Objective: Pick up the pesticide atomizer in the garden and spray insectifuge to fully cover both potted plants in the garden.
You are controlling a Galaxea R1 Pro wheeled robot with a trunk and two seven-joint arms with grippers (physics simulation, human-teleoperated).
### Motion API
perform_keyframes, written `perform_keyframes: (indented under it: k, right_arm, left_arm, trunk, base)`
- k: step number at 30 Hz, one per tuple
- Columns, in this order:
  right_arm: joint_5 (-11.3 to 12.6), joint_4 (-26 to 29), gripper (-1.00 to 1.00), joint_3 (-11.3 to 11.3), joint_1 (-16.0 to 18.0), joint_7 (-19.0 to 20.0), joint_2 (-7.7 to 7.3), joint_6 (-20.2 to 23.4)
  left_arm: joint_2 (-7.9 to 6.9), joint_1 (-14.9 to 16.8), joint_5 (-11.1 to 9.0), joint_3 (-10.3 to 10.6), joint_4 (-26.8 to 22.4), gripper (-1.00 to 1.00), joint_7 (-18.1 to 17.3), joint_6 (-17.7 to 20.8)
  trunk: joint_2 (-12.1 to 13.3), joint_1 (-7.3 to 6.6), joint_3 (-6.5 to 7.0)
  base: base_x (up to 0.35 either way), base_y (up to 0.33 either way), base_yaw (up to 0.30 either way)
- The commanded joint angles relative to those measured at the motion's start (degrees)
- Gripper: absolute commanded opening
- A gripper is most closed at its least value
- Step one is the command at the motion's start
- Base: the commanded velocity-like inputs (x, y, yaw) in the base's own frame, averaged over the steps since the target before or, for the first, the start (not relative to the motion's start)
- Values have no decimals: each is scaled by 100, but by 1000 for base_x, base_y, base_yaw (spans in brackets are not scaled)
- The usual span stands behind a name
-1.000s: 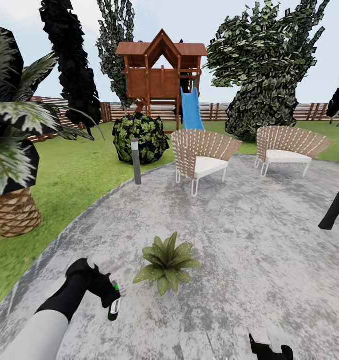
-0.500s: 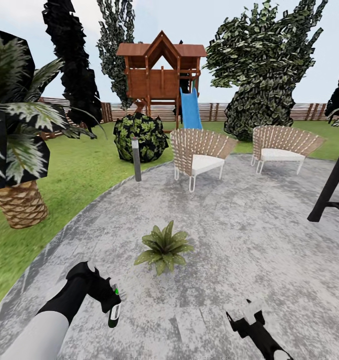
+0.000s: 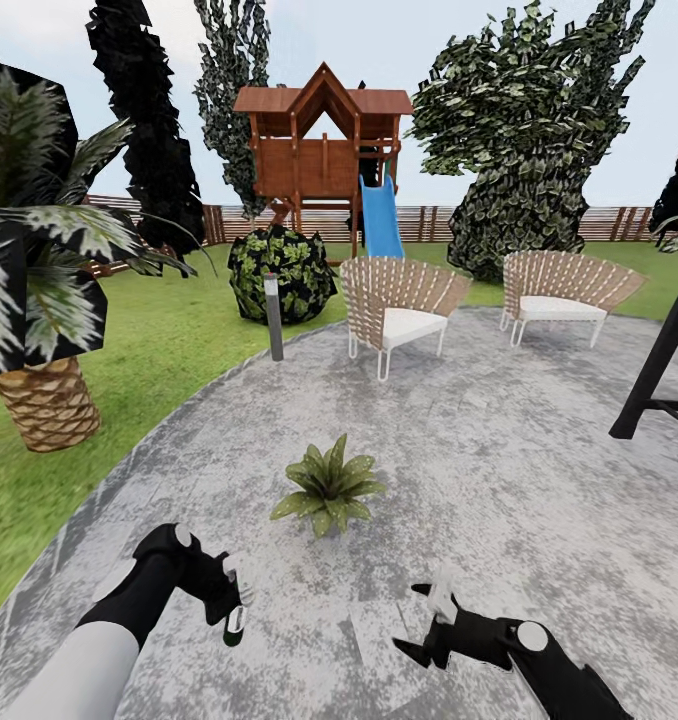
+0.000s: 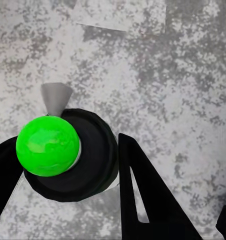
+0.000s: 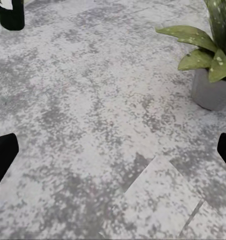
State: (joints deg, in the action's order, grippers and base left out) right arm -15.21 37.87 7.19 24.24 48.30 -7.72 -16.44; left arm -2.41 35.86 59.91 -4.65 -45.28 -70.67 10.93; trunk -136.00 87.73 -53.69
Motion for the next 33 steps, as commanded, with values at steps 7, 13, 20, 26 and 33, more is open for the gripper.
perform_keyframes:
  k: [7,13,20,26,33]
  right_arm:
    - [-156,217,100,17,2,160,185,-17]
    - [-401,261,100,10,2,165,259,-17]
    - [-419,307,-100,12,11,184,319,-17]
    - [-421,340,-100,16,11,188,385,-17]
    - [-430,349,-100,16,11,188,503,-17]
  left_arm:
    - [60,1,11,-10,-1,-100,-26,-172]
    - [138,0,-13,-10,17,-100,-25,-526]
    - [352,0,-10,3,20,-100,-50,-689]
    - [617,0,25,33,343,-100,-91,-930]
    - [776,0,30,34,517,-100,-85,-1237]
  trunk:
    - [-2,-1,-6]
    - [-2,-1,-6]
    - [-2,-1,-6]
    - [-2,-1,-6]
    - [-2,-1,-6]
  base:
    - [0,0,0]
    - [0,0,0]
    - [0,0,0]
    - [0,0,0]
    - [0,0,0]
